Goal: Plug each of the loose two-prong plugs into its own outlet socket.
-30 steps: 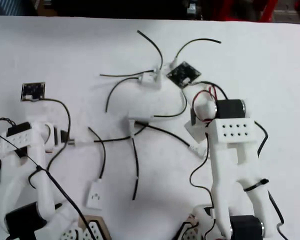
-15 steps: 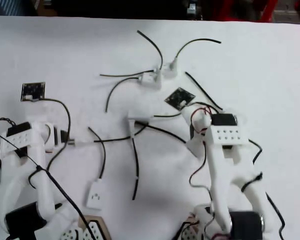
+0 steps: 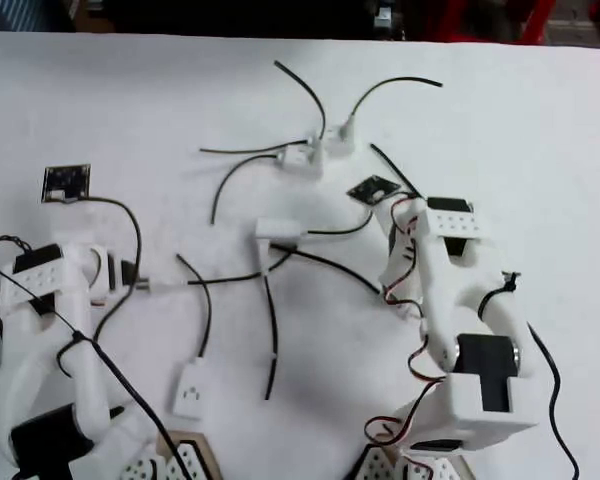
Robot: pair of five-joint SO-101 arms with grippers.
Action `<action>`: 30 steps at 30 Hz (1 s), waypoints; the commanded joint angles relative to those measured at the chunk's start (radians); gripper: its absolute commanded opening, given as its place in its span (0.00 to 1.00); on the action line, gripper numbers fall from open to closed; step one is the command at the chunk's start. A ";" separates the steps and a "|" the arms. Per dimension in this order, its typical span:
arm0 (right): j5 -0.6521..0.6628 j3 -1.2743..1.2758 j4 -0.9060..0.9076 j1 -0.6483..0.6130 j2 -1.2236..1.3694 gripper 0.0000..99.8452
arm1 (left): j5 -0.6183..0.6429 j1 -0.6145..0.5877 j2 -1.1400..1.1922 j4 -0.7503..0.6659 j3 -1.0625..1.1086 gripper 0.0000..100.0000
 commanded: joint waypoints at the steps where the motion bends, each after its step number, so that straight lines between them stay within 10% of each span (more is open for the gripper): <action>1: 0.009 -0.035 0.015 0.013 -0.001 0.14 | 0.006 -0.008 -0.045 -0.015 0.002 0.26; 30: 0.003 -0.032 0.182 -0.036 0.116 0.08 | 0.005 -0.008 -0.045 -0.015 0.002 0.26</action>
